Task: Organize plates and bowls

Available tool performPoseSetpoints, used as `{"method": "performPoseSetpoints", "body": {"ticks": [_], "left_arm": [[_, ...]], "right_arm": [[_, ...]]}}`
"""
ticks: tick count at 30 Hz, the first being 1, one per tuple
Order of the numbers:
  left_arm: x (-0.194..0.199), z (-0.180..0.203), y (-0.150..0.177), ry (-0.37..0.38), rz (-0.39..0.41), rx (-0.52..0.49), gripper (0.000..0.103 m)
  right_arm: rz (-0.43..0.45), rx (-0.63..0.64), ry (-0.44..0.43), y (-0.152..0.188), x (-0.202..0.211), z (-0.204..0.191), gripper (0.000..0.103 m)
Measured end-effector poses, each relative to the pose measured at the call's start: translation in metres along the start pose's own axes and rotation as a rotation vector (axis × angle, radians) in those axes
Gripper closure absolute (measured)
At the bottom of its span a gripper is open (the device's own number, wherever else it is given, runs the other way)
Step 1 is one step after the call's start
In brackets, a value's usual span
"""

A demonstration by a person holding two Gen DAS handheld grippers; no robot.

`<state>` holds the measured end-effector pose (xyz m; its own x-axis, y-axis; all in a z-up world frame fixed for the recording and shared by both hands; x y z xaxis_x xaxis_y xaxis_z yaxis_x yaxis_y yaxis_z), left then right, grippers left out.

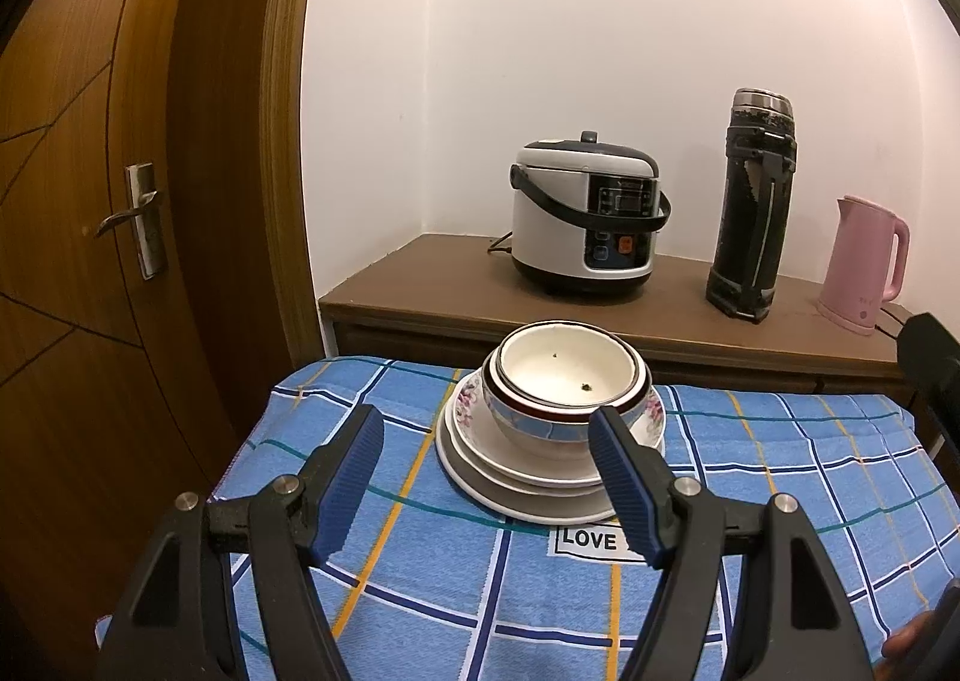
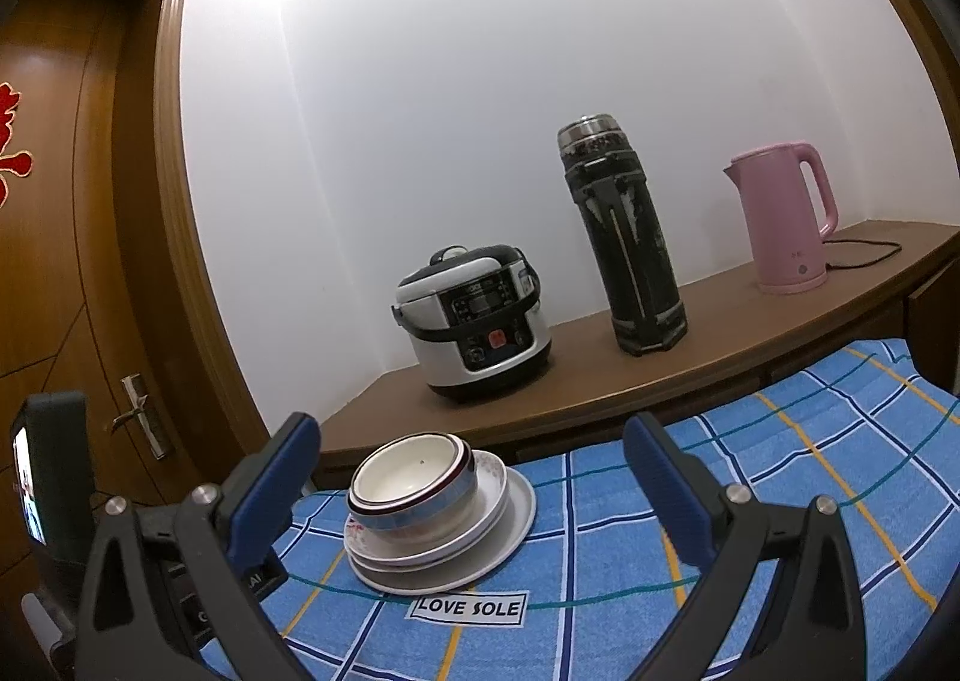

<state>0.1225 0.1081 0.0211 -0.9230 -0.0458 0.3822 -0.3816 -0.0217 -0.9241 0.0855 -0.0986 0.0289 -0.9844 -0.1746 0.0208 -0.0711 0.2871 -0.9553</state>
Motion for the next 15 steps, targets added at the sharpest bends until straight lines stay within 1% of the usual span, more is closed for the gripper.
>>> {"method": "performPoseSetpoints", "body": {"ticks": [5, 8, 10, 15], "left_arm": [[0.0025, 0.0010, -0.0023, -0.002, 0.012, -0.005, 0.030], [0.0037, -0.0003, -0.0040, -0.017, 0.020, -0.013, 0.030], [0.0035, -0.0014, -0.0046, -0.029, 0.018, -0.018, 0.030], [0.0026, -0.0027, -0.0046, -0.032, 0.011, -0.013, 0.030]], "right_arm": [[0.002, 0.005, 0.002, 0.0004, 0.0003, -0.0003, 0.000], [0.004, 0.006, 0.002, -0.0001, 0.0010, 0.0000, 0.000], [0.006, 0.005, 0.003, -0.0007, 0.0019, 0.0004, 0.000], [0.005, 0.003, 0.006, -0.0021, 0.0028, 0.0010, 0.000]]}}
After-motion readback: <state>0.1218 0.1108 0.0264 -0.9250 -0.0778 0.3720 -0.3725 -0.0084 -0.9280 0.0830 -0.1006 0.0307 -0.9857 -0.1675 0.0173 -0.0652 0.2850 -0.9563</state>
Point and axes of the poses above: each gripper's, at about its wrist camera, not at the fingertips, and x roughly against the way its jaws point, z to its right, y to its underside, the point moved 10 cm from there along -x, roughly the way its jaws point, and after that the axes turned 2 degrees about -x, right-handed, at the moved point
